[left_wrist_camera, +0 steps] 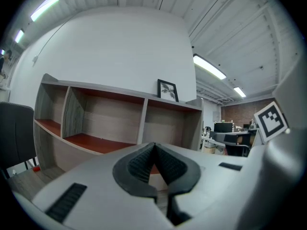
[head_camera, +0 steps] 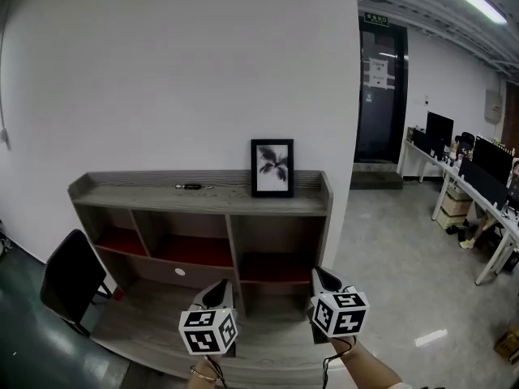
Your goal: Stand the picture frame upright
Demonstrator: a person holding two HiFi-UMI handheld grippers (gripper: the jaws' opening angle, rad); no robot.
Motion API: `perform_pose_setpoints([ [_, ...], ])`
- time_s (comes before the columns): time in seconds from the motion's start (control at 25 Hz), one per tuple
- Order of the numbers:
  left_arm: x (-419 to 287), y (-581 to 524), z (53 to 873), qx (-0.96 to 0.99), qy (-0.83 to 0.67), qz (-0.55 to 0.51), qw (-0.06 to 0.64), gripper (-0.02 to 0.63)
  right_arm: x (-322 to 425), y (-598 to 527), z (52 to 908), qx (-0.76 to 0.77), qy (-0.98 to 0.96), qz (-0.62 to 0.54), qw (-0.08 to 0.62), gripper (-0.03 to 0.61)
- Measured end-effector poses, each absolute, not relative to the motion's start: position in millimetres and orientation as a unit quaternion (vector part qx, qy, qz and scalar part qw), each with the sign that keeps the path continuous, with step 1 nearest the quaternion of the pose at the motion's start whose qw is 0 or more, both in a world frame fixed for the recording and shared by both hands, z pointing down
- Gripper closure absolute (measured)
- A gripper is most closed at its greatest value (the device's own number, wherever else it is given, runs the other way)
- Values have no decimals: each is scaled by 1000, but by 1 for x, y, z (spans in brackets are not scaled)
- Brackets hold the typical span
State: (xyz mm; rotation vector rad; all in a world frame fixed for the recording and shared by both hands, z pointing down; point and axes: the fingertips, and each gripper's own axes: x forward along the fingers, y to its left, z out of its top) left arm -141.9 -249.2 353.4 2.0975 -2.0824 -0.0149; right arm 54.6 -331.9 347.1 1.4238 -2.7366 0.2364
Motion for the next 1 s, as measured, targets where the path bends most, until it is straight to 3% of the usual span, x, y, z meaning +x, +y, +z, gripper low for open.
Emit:
perform_pose_setpoints([
  [1.0,-134,-271,336,706,-705,-2,74,601,62,-347,334,452,-890,62,19,548],
])
